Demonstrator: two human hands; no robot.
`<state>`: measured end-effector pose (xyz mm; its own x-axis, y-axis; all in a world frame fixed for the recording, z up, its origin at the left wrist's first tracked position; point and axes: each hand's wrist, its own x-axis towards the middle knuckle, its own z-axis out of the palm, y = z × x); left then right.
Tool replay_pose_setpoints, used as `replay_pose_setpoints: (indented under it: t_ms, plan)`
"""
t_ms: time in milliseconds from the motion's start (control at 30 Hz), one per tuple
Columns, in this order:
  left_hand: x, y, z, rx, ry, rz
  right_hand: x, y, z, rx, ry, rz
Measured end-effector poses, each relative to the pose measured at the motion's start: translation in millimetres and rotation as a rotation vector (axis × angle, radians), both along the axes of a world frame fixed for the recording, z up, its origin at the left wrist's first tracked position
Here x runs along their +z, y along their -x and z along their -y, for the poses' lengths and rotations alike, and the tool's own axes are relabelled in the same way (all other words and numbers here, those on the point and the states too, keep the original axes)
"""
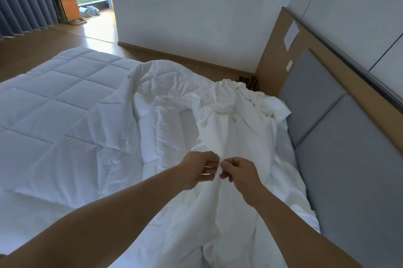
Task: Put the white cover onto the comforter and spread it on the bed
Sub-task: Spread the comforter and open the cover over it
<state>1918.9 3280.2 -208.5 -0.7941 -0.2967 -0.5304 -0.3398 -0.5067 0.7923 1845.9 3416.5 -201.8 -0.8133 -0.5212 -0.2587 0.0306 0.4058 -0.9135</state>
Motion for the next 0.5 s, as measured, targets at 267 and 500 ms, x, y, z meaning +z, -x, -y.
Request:
replay_pose_setpoints:
  t_ms: [267, 500]
  plan:
    - [-4.7, -11.0, 6.2, -0.134, 0.139, -0.059, -7.4, 1.5, 1.1, 0.008, 0.125, 0.181]
    - [-3.3, -4.0, 25.7, 0.348, -0.065, 0.058, 0.9, 22.2, -0.9, -0.313, 0.370, 0.392]
